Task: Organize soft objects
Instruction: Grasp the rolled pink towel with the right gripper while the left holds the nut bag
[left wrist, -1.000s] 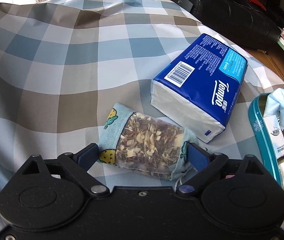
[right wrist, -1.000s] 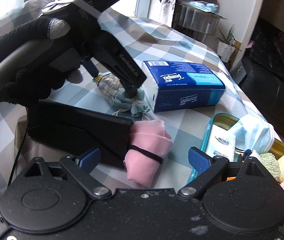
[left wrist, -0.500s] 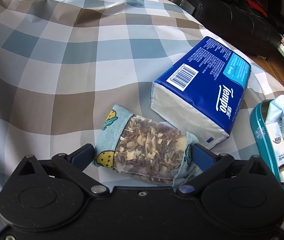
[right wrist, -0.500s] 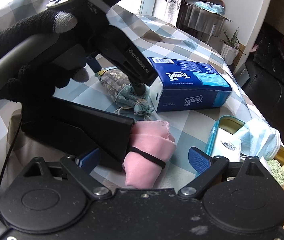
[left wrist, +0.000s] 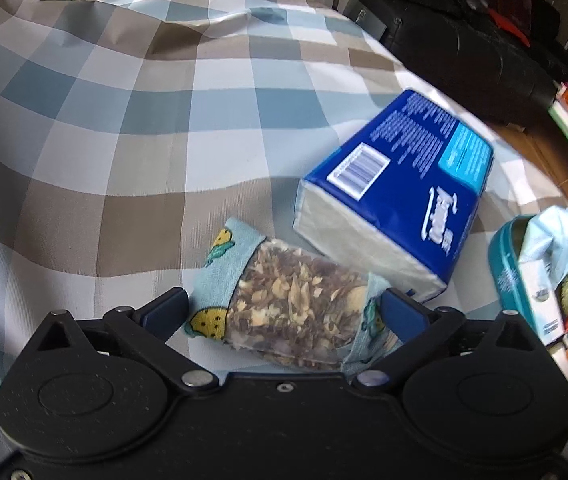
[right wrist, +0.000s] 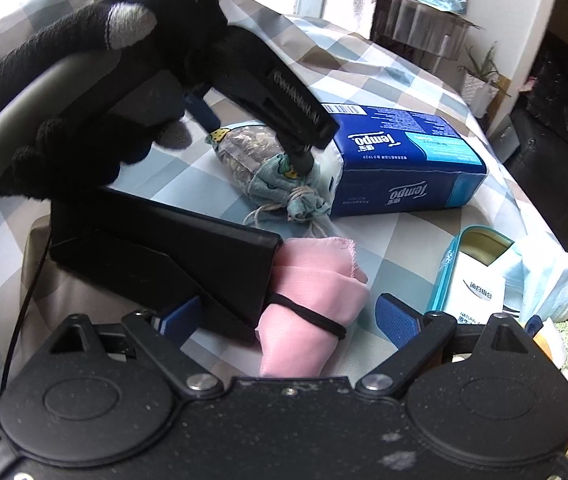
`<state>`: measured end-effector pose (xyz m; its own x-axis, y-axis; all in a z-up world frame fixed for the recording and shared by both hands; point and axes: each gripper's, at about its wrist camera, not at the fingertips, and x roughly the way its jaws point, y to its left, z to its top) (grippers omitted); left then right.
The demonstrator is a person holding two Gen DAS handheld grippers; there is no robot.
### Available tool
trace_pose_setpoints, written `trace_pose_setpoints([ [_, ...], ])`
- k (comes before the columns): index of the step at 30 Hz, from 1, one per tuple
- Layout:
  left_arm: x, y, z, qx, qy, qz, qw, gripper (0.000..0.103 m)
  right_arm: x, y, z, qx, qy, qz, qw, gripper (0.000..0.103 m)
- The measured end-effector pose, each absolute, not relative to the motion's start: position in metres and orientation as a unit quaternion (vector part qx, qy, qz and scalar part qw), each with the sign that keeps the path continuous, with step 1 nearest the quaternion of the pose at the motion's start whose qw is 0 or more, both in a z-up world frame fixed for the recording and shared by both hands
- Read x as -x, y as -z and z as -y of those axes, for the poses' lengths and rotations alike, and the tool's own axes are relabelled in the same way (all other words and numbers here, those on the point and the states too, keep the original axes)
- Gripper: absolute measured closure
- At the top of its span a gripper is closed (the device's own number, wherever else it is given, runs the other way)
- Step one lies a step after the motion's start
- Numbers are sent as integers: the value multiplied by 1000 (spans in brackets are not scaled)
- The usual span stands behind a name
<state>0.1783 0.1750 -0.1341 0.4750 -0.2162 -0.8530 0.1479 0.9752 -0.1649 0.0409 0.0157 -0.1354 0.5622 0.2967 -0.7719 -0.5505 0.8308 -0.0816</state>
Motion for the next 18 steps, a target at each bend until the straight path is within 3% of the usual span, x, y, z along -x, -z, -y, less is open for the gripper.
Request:
trace_pose_setpoints([
  [15,-181,144,-165,6,108,-511,853,4,-50,141,-13,181,-258,-420,851,13],
  [18,-182,145,-166,10,114,-512,852,13,-54,141,-9,172,-265,-429,847,13],
])
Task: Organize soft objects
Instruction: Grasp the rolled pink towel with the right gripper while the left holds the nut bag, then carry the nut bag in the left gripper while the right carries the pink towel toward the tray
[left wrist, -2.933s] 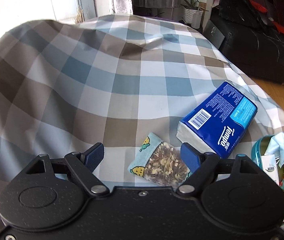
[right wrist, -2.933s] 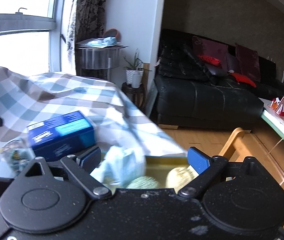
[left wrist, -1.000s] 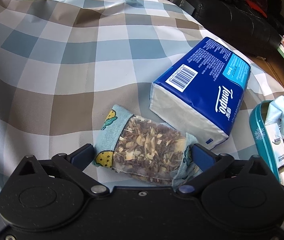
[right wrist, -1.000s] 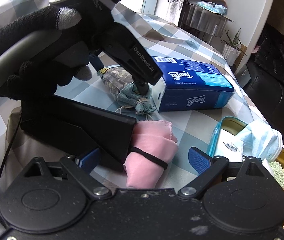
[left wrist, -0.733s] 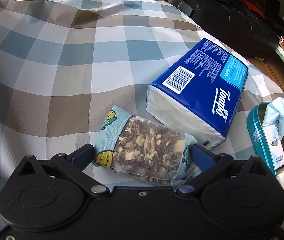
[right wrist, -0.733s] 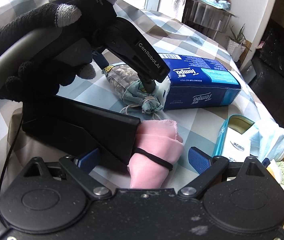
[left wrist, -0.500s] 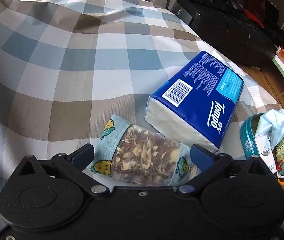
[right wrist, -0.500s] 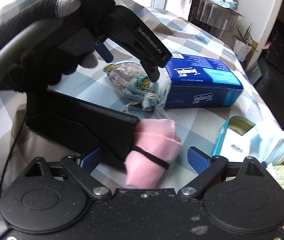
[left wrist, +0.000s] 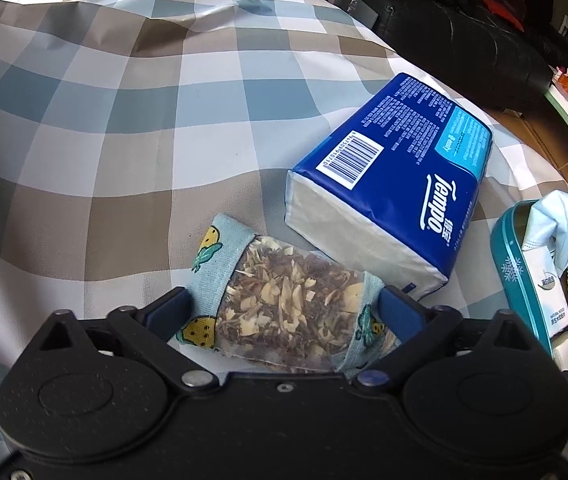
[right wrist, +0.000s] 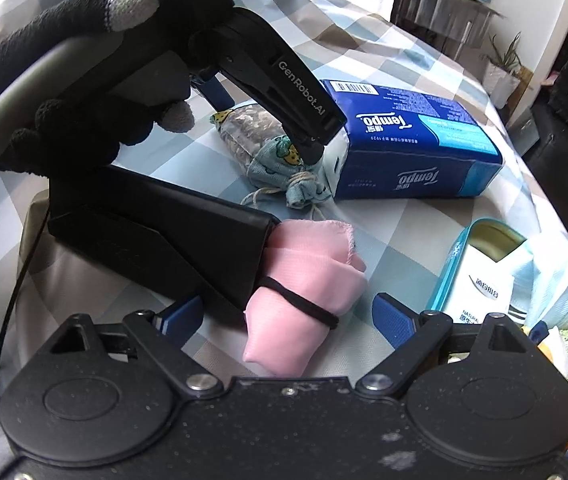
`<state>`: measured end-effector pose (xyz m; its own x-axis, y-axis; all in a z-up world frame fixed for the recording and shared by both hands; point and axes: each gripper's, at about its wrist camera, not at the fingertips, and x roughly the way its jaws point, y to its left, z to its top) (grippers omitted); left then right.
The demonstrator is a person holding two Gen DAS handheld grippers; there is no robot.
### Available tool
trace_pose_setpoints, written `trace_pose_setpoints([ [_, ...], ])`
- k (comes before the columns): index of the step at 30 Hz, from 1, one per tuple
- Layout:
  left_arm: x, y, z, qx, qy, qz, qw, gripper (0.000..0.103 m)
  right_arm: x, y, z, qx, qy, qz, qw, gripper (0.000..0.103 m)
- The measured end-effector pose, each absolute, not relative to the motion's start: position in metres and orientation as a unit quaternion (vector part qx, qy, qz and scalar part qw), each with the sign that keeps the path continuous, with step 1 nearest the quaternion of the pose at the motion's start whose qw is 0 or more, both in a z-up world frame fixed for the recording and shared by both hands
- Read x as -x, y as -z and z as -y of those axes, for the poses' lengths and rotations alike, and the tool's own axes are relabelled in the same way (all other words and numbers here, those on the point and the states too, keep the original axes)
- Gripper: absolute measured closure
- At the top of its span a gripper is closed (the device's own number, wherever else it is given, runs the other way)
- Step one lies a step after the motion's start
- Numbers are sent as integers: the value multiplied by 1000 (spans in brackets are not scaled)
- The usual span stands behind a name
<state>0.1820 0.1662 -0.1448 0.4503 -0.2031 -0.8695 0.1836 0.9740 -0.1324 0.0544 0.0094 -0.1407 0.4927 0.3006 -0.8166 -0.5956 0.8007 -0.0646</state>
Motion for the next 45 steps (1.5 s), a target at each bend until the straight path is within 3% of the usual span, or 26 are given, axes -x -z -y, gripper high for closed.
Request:
trace_pose_setpoints([
  [6,-183,142,-171,23,108,-510,853,27,-54,143,-10,192,-271,-429,840,16],
  [13,-184,139,-170,27,101,-510,854,35,-53,139,-2,199,-261,-427,843,24],
  [21,-183,131,-175,36,84,-514,853,41,-62,143,0,166,-229,-435,855,26],
  [23,-183,130,-177,39,79,-515,853,41,-61,144,-1,162,-223,-431,859,31],
  [26,-183,127,-181,45,70,-514,854,41,-64,147,-1,135,-235,-447,852,45],
  [27,-182,126,-182,46,66,-514,854,41,-66,148,-1,122,-242,-458,847,56],
  [28,-182,125,-183,47,63,-513,855,41,-68,150,1,107,-246,-468,842,61],
  [33,-180,121,-193,66,47,-512,855,41,-62,147,7,102,-236,-468,845,78],
  [45,-170,112,-209,94,17,-510,855,41,-1,140,7,127,-235,-494,827,77],
])
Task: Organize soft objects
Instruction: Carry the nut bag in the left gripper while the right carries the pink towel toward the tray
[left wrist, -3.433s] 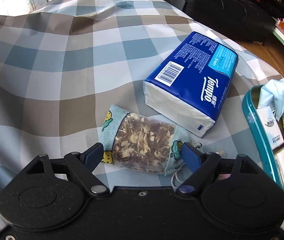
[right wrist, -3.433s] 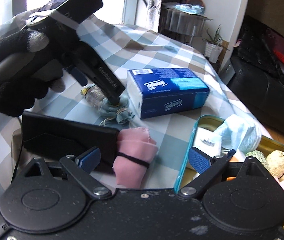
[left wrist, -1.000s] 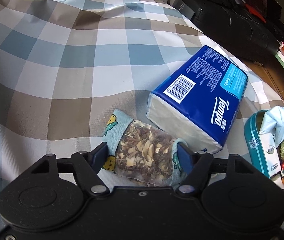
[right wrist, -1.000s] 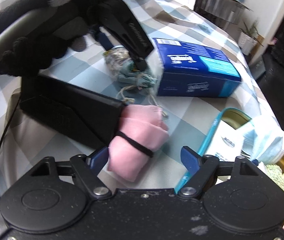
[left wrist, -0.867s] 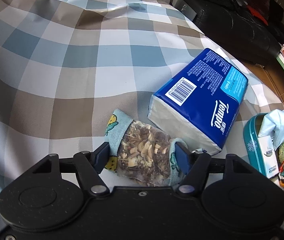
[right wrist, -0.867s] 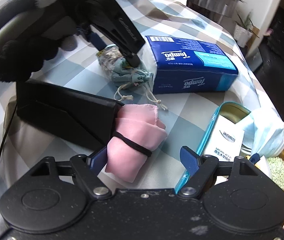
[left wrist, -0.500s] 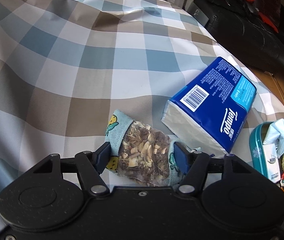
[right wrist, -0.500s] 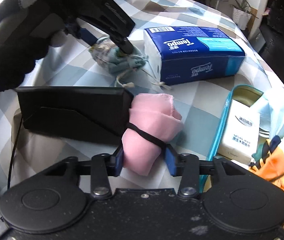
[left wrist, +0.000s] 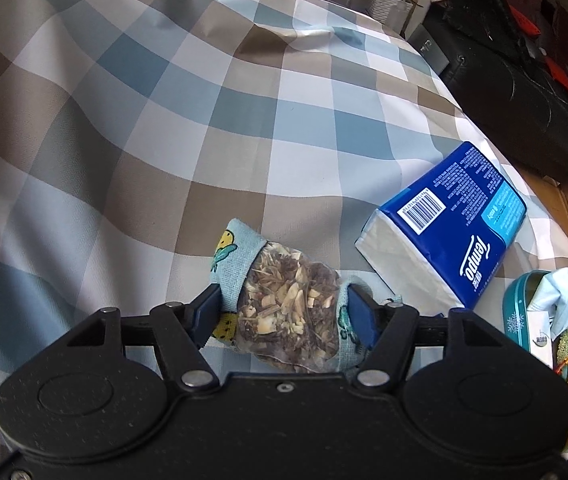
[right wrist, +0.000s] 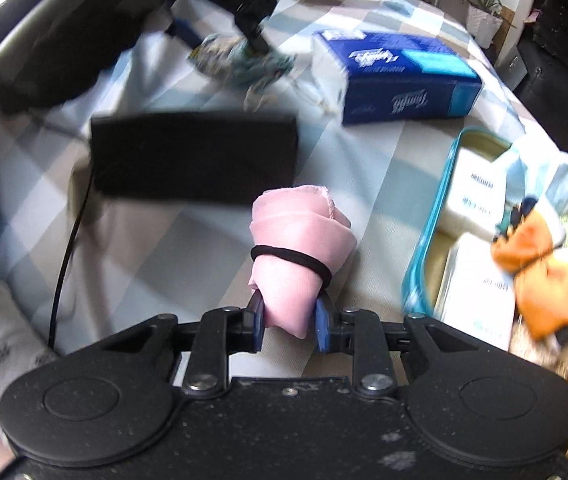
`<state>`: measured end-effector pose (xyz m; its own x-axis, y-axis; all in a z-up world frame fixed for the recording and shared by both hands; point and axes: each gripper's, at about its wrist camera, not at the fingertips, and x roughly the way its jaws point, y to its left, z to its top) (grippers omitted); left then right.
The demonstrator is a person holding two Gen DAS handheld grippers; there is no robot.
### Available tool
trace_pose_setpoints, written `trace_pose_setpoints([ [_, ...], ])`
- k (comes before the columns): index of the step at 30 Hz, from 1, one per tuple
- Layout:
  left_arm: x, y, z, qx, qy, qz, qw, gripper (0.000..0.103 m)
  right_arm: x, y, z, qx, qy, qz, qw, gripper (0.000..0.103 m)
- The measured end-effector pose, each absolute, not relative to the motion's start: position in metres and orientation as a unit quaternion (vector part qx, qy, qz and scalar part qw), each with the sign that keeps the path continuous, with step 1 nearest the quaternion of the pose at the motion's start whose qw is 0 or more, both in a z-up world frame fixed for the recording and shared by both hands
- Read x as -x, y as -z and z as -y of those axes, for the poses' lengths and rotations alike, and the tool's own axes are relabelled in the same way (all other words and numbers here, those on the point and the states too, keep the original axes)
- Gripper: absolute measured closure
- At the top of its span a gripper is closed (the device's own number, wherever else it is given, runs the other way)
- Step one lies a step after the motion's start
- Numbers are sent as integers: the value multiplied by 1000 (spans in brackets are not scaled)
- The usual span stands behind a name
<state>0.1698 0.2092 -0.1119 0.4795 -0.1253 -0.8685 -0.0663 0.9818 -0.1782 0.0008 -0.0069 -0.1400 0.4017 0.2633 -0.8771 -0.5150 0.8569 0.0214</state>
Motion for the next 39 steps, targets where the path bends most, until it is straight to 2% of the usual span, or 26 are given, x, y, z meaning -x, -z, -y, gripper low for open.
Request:
trace_pose_setpoints([
  [2,-168,109,-208,91,17,-507,857,41,8,140,5,131,-230,-497,826,63],
  [3,-167,107,-208,89,18,-505,859,41,11,140,4,133,-225,-496,828,42],
  [4,-166,106,-207,89,17,-504,859,41,13,140,4,135,-221,-490,832,35],
  [9,-164,105,-208,84,16,-501,861,41,10,139,-2,130,-201,-475,847,22],
  [12,-163,104,-209,81,11,-501,862,41,-1,143,-4,114,-190,-479,849,24],
  [14,-163,104,-211,80,8,-500,862,41,-6,147,-7,109,-182,-484,849,31],
  [16,-162,102,-212,81,5,-498,863,41,-9,149,-8,105,-176,-495,845,64],
  [18,-161,101,-214,84,3,-496,864,41,-10,145,-6,98,-173,-500,843,67],
  [23,-162,99,-216,81,-6,-491,867,41,-2,104,13,18,-195,-481,855,68],
  [30,-161,99,-212,68,-8,-492,868,41,2,11,69,-71,-175,-377,907,68],
  [35,-157,98,-208,53,-10,-490,870,41,0,-33,124,-82,-92,-299,946,67],
  [39,-152,91,-203,37,-5,-483,875,41,-3,-41,168,-78,-14,-278,957,67],
])
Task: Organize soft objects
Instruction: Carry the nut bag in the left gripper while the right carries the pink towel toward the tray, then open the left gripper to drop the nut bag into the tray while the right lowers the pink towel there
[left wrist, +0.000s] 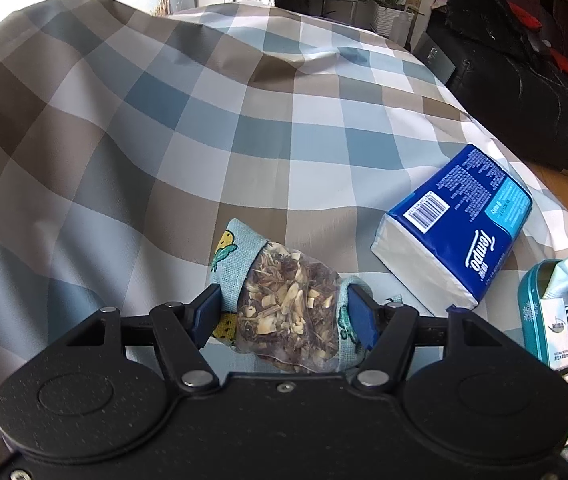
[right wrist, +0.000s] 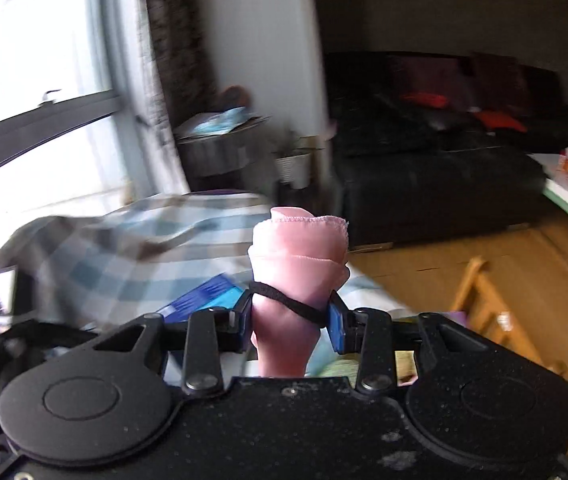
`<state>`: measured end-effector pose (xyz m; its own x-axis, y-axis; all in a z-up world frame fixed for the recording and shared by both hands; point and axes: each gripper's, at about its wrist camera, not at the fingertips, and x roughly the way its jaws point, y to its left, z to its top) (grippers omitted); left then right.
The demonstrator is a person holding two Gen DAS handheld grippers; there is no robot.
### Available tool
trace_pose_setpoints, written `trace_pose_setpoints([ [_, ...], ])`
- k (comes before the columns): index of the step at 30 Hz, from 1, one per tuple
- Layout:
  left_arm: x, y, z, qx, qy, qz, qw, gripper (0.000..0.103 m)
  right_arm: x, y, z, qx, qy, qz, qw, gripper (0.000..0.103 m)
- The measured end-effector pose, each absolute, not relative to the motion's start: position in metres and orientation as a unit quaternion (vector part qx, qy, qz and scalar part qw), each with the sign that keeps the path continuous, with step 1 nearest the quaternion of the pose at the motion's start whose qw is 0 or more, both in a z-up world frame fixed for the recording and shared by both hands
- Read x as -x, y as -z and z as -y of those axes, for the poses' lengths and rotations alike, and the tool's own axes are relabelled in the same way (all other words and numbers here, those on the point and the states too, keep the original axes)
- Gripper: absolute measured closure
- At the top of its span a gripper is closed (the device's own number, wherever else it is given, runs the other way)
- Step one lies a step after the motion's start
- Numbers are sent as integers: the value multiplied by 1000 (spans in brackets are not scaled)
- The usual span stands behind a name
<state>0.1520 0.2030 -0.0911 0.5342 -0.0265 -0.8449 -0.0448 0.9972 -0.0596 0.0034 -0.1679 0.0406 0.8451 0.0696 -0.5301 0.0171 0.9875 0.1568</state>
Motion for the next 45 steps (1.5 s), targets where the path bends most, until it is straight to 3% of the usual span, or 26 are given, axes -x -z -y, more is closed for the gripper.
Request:
trace_pose_setpoints([
  [13,-120,64,-154,34,18,-478,878,41,-30,29,261,-129,104,-303,938,67],
  [25,-118,15,-27,-13,109,-459,882,41,-62,80,277,-149,125,-332,923,67],
  [36,-138,28,85,-56,183,-470,862,41,-48,80,287,-151,133,-309,929,67],
  [45,-150,39,125,-70,197,-477,854,37,-51,83,294,-173,134,-312,925,67],
])
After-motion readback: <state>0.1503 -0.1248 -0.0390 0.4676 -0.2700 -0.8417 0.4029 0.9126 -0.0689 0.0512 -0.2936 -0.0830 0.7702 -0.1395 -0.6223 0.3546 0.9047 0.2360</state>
